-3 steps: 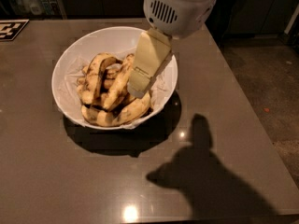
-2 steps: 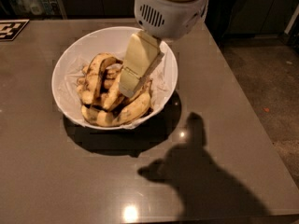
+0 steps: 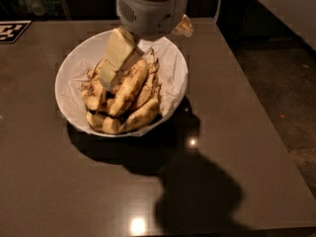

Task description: Pick banana from white bowl

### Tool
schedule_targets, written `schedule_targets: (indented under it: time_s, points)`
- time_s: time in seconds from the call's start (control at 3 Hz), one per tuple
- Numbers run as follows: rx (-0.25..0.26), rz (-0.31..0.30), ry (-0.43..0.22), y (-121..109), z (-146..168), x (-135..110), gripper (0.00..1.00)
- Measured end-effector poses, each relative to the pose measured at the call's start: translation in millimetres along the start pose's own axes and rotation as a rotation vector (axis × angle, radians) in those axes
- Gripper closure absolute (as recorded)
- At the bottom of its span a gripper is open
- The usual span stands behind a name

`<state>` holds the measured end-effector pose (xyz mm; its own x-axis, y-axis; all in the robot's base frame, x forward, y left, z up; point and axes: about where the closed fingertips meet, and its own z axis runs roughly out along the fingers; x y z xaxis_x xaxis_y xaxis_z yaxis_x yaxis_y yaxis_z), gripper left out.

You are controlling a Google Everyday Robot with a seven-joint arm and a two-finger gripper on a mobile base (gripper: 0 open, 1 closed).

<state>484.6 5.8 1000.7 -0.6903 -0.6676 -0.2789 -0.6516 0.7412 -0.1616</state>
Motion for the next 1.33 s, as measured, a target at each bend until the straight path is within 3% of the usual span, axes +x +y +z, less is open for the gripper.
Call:
schedule_targets:
  time_s: [0.67,1.33]
  points:
    - [-0.053,0.071,0.017,10.0,11.7,-20.4,0.16]
    - [-0.076,0.094,0.034,9.8,20.4,-38.1,0.20]
